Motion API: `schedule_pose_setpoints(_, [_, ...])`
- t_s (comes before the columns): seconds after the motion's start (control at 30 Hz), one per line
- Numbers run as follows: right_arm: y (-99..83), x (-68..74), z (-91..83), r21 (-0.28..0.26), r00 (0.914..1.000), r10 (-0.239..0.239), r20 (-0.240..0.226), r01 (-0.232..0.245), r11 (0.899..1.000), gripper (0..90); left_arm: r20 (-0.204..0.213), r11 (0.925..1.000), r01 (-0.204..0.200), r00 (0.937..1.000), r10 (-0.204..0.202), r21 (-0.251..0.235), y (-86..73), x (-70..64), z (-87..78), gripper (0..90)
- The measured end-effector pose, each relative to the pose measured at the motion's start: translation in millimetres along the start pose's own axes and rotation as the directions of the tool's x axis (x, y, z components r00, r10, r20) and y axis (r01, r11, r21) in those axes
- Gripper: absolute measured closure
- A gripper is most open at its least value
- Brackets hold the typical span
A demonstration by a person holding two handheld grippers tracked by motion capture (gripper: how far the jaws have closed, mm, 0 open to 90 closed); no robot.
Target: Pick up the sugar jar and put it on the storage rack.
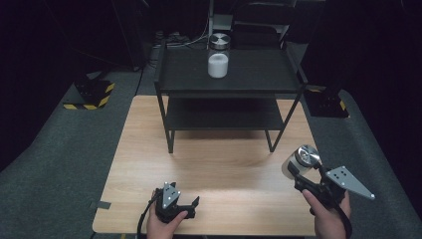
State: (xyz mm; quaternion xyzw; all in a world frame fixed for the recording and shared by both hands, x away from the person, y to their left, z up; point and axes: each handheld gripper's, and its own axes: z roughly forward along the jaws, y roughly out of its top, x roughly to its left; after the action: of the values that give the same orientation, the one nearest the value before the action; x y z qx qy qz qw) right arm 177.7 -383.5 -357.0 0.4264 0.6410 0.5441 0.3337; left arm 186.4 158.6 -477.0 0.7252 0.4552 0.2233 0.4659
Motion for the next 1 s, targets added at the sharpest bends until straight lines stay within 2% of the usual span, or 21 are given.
schedule_pose_setpoints(0.3, [35.8, 10.3, 18.0, -0.028, 0.9996, -0.028, -0.009, 0.028, 0.999, 30.9, 0.000, 0.9999, 0.011, 0.9999, -0.011, -0.007, -1.2, 1.1, -0.5, 0.7])
schedule_pose_setpoints(0.83, [95.7, 22.9, 42.4, -0.074, 0.9977, -0.068, 0.001, 0.068, 0.995, 30.9, 0.015, 1.0000, 0.003, 0.9999, -0.003, 0.001, -1.3, 4.6, -2.9, 0.7])
schedule_pose_setpoints(0.9, [101.0, 23.8, 44.8, -0.080, 0.9979, -0.065, 0.004, 0.065, 0.995, 30.9, 0.014, 1.0000, 0.002, 0.9999, -0.002, -0.009, -3.0, 4.4, -3.9, 0.7])
schedule_pose_setpoints(1.0, [113.2, 23.2, 50.9, -0.086, 0.9994, -0.036, 0.000, 0.036, 0.996, 30.9, 0.014, 1.0000, 0.000, 0.9999, 0.000, -0.007, -2.8, 4.2, -3.9, 0.7])
